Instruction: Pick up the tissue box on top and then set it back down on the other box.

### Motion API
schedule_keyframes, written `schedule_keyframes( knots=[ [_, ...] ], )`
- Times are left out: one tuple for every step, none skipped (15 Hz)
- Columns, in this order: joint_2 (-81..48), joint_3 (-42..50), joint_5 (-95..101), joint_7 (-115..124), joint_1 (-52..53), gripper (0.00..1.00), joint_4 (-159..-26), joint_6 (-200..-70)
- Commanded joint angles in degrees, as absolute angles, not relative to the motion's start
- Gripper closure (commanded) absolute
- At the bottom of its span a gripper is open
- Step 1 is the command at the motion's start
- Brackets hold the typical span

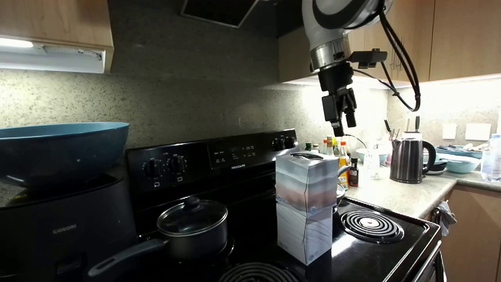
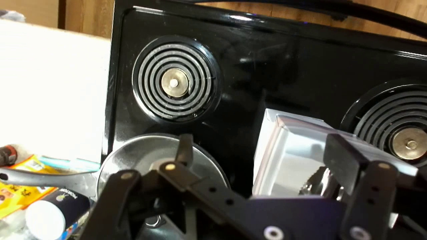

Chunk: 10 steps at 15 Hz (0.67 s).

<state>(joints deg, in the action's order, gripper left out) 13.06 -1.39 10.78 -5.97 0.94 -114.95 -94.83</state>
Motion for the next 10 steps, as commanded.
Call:
schedule_keyframes(
  knots=[
    [5.5, -1.4, 10.9, -12.1, 1.9, 0.00, -106.4, -93.9],
    [4.0, -1.4, 9.0, -12.3, 2.1, 0.00, -104.4, -93.4],
    [2.8, -1.7, 8.4, -11.8, 2.3, 0.00, -102.9, -92.4],
    [2.5, -2.2, 10.0, -9.7, 2.5, 0.00, -102.4, -91.3],
    [4.4, -1.7, 9.8, -9.9, 2.1, 0.00, -105.3, -93.8],
    [3.3, -1.9, 9.8, -9.9, 2.3, 0.00, -104.2, -93.3],
    [2.7, -2.1, 9.8, -9.9, 2.4, 0.00, -103.5, -93.0],
    [2.5, -2.1, 9.8, -9.9, 2.4, 0.00, -103.2, -92.8],
    [2.7, -1.9, 7.0, -8.5, 2.3, 0.00, -103.4, -91.3],
    [3.5, -1.8, 5.1, -7.7, 2.3, 0.00, -104.8, -92.7]
  ],
)
